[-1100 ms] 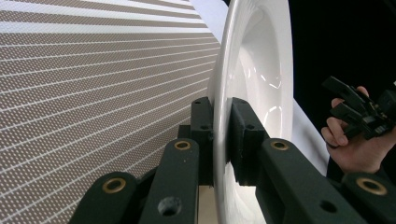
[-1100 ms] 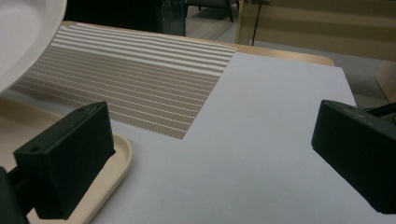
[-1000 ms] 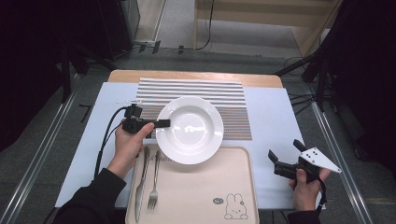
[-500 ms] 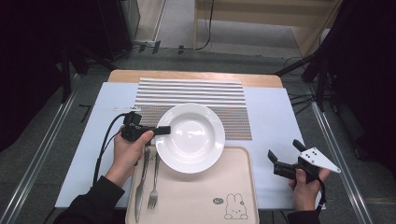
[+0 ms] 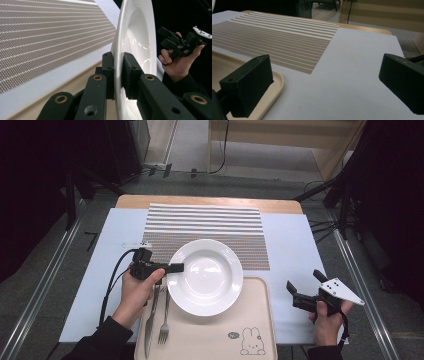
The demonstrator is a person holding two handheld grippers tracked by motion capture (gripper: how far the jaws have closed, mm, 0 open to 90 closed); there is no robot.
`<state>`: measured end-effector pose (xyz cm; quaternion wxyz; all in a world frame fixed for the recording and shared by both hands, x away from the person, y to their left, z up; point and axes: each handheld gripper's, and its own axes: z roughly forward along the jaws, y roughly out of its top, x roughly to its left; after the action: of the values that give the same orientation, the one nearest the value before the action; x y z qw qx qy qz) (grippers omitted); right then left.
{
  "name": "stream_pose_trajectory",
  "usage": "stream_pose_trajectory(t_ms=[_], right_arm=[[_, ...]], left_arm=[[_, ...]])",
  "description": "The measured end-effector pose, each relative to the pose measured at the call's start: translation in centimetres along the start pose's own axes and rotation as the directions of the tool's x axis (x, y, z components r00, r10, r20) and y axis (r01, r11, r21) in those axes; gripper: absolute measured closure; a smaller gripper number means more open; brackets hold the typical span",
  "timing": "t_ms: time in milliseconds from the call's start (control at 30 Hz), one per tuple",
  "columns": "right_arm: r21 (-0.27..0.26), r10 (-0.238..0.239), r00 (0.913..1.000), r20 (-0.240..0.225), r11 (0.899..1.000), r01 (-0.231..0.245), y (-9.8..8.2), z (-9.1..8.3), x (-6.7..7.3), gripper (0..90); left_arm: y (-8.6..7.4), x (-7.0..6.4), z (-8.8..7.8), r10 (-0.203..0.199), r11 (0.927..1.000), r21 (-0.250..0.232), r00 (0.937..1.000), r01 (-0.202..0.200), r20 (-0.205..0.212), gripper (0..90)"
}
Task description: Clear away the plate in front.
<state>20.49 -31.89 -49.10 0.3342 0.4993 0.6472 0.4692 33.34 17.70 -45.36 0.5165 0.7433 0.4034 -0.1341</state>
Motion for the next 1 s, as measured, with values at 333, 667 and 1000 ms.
stream_pose_trajectory(t_ms=[333,667,1000], right_arm=[[0.001,0.003,1.0,-0.001,1.0,-0.003,0.0,-0.1,0.1,0.0],[0.006,0.003,1.0,-0.001,1.0,-0.003,0.0,0.0,0.2,0.0],[0.007,0.003,1.0,-0.002,1.0,-0.003,0.0,0.1,0.2,0.0]], left_arm=[[-1.6,-0.8,0.2,0.005,0.9997,0.026,0.9998,-0.006,0.017,81.0],[-3.3,-1.4,0.3,-0.002,0.9989,0.047,0.999,0.0,0.044,81.0],[-5.1,-2.2,0.3,0.001,0.9983,0.058,0.9981,-0.005,0.062,80.9]])
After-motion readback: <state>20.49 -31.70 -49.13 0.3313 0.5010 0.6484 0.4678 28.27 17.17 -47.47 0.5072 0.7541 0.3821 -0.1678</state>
